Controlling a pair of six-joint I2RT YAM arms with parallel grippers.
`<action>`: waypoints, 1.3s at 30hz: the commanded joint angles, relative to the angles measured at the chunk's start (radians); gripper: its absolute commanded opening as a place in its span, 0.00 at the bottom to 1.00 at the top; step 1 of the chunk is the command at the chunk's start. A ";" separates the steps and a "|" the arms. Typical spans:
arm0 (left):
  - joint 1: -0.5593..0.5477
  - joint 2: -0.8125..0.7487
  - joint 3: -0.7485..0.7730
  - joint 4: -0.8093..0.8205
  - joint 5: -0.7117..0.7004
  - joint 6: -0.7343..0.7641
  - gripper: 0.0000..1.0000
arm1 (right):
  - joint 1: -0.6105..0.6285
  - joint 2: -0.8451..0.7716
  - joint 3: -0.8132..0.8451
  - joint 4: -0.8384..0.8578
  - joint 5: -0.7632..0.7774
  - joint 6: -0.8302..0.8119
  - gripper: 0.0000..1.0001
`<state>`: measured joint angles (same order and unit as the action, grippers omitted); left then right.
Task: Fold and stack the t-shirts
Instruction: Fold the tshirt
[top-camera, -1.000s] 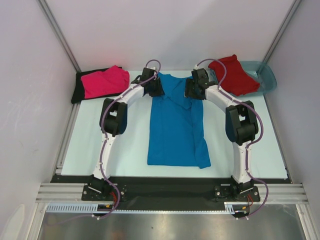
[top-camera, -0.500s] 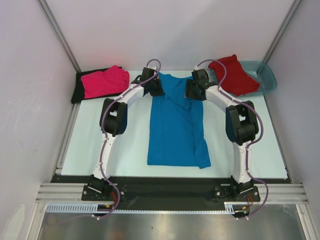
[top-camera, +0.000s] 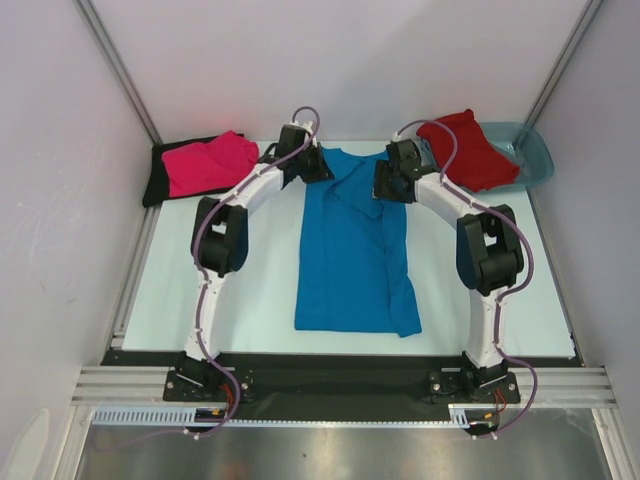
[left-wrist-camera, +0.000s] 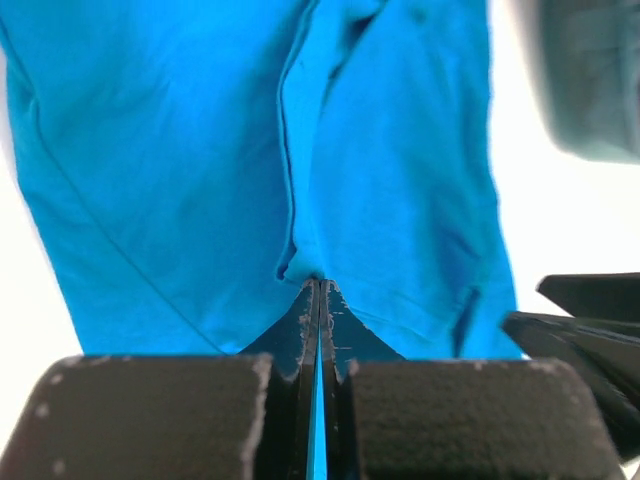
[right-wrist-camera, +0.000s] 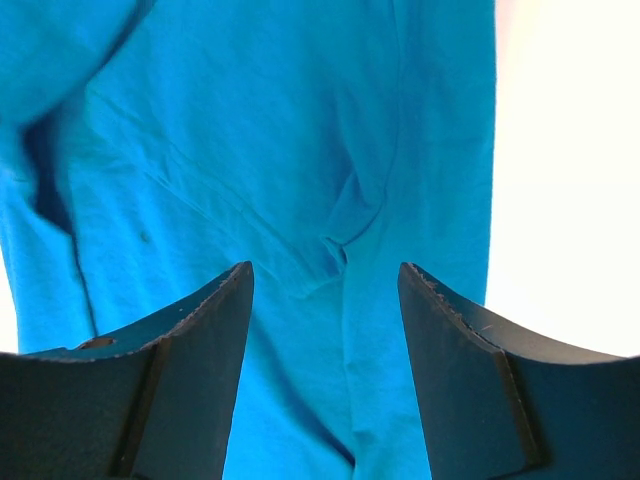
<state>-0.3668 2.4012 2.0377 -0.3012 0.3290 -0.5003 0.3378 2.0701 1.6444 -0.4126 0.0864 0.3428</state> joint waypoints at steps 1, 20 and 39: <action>-0.014 -0.125 -0.023 0.060 0.042 -0.014 0.00 | -0.005 -0.071 -0.018 0.005 0.024 -0.004 0.65; -0.064 -0.012 0.032 -0.050 0.222 0.046 0.62 | -0.028 -0.104 -0.040 -0.015 0.070 -0.004 0.65; -0.040 0.056 0.180 -0.049 -0.007 0.037 1.00 | -0.039 -0.100 -0.028 -0.014 0.072 -0.004 0.65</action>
<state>-0.4118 2.4268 2.1654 -0.3538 0.3470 -0.4622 0.3042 2.0090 1.6005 -0.4309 0.1528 0.3431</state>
